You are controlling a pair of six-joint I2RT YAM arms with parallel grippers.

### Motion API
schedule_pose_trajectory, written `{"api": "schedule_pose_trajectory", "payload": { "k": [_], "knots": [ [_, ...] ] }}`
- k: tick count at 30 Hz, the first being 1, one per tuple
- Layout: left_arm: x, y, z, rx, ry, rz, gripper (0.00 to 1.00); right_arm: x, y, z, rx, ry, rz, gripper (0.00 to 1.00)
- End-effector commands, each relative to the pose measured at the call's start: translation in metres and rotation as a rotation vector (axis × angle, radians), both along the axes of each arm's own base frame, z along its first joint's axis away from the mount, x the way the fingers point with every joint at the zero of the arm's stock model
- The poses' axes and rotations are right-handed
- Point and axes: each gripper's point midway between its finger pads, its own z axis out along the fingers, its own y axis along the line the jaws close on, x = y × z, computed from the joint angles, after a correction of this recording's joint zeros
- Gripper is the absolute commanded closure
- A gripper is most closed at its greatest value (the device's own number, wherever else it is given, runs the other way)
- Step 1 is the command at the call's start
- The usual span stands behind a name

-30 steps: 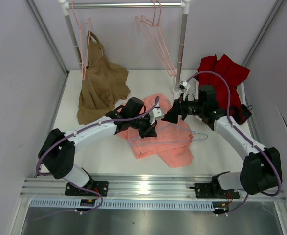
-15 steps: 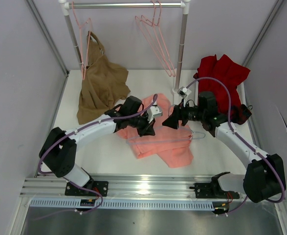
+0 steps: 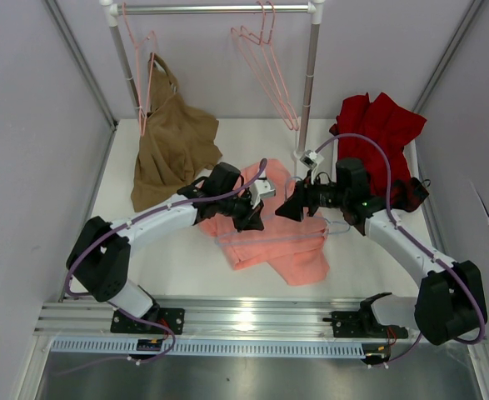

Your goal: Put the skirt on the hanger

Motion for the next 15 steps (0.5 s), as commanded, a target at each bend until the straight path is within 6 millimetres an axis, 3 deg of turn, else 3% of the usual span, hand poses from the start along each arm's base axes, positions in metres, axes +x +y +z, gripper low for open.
{"api": "schedule_pose_trajectory", "payload": {
  "k": [1, 10, 13, 15],
  "knots": [
    [0.007, -0.009, 0.030, -0.075, -0.064, -0.033, 1.00, -0.002, 0.007, 0.002, 0.010, -0.033, 0.027, 0.31],
    [0.011, -0.003, 0.037, -0.094, -0.065, -0.020, 1.00, -0.001, 0.008, -0.031, -0.057, -0.008, 0.001, 0.32],
    [0.012, -0.003, 0.040, -0.108, -0.065, -0.016, 1.00, -0.005, 0.007, -0.039, -0.059, 0.011, -0.002, 0.32],
    [0.013, -0.003, 0.040, -0.108, -0.066, -0.015, 1.00, -0.001, 0.008, -0.034, -0.040, -0.018, -0.009, 0.32]
  ]
}}
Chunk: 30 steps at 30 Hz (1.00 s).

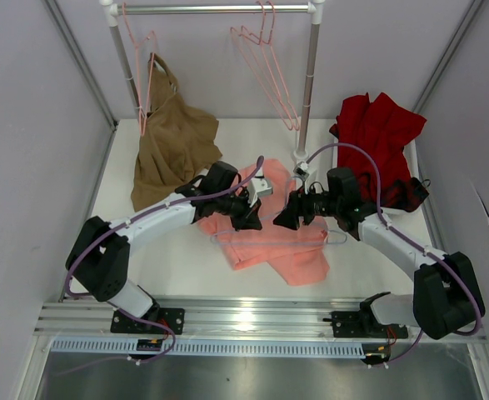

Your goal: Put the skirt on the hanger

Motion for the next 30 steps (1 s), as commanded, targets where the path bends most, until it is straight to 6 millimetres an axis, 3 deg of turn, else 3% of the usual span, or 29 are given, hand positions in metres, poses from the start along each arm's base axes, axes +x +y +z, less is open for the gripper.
{"api": "schedule_pose_trajectory", "payload": {
  "k": [1, 11, 24, 30],
  "knots": [
    [0.011, -0.008, 0.038, -0.097, -0.086, -0.018, 1.00, 0.003, 0.004, 0.009, 0.031, -0.062, 0.003, 0.32],
    [0.019, -0.007, 0.028, -0.067, -0.085, 0.009, 1.00, -0.005, 0.013, 0.022, 0.151, -0.046, 0.020, 0.45],
    [0.021, -0.008, 0.016, -0.039, -0.073, 0.025, 1.00, -0.013, 0.021, 0.032, 0.296, -0.026, 0.031, 0.45],
    [0.021, -0.009, 0.017, -0.038, -0.077, 0.029, 1.00, -0.014, 0.020, 0.028, 0.284, -0.023, 0.026, 0.59]
  ]
}}
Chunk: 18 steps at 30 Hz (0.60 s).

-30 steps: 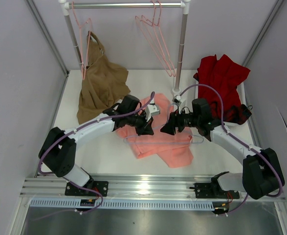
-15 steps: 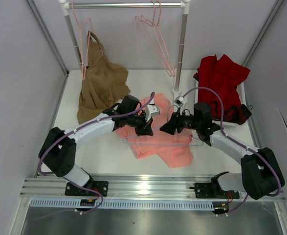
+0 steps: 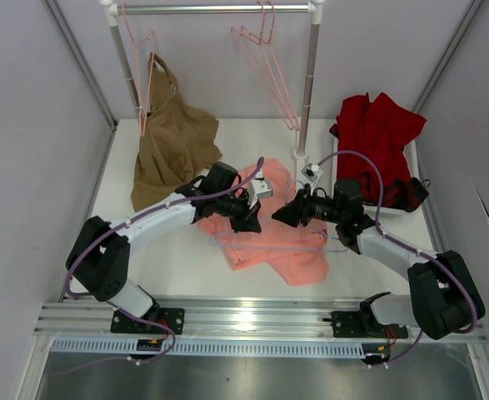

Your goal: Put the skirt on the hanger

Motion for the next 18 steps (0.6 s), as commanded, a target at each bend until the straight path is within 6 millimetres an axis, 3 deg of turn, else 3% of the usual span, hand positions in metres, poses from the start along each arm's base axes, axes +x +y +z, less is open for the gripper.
{"api": "schedule_pose_trajectory", "payload": {
  "k": [1, 5, 6, 9, 13, 16, 18],
  "knots": [
    [0.027, -0.011, 0.020, -0.047, -0.105, 0.039, 1.00, -0.016, 0.009, 0.016, 0.044, -0.031, 0.078, 0.60],
    [0.027, -0.012, 0.020, -0.046, -0.104, 0.037, 1.00, -0.014, 0.007, 0.014, 0.025, -0.039, 0.059, 0.73],
    [0.028, -0.012, 0.020, -0.046, -0.105, 0.037, 1.00, -0.013, 0.007, 0.014, 0.024, -0.040, 0.050, 0.83],
    [0.032, -0.014, 0.023, -0.046, -0.108, 0.053, 1.00, -0.009, 0.006, 0.013, 0.002, -0.048, 0.019, 1.00],
    [0.043, -0.010, 0.030, -0.025, -0.128, 0.122, 0.93, -0.008, 0.001, 0.008, -0.025, -0.052, -0.012, 1.00],
    [0.057, -0.002, 0.043, -0.006, -0.164, 0.231, 0.71, -0.004, -0.002, 0.005, -0.032, -0.050, -0.042, 1.00],
    [0.064, 0.008, 0.051, 0.007, -0.176, 0.318, 0.65, -0.002, -0.004, 0.007, -0.029, -0.054, -0.064, 1.00]
  ]
}}
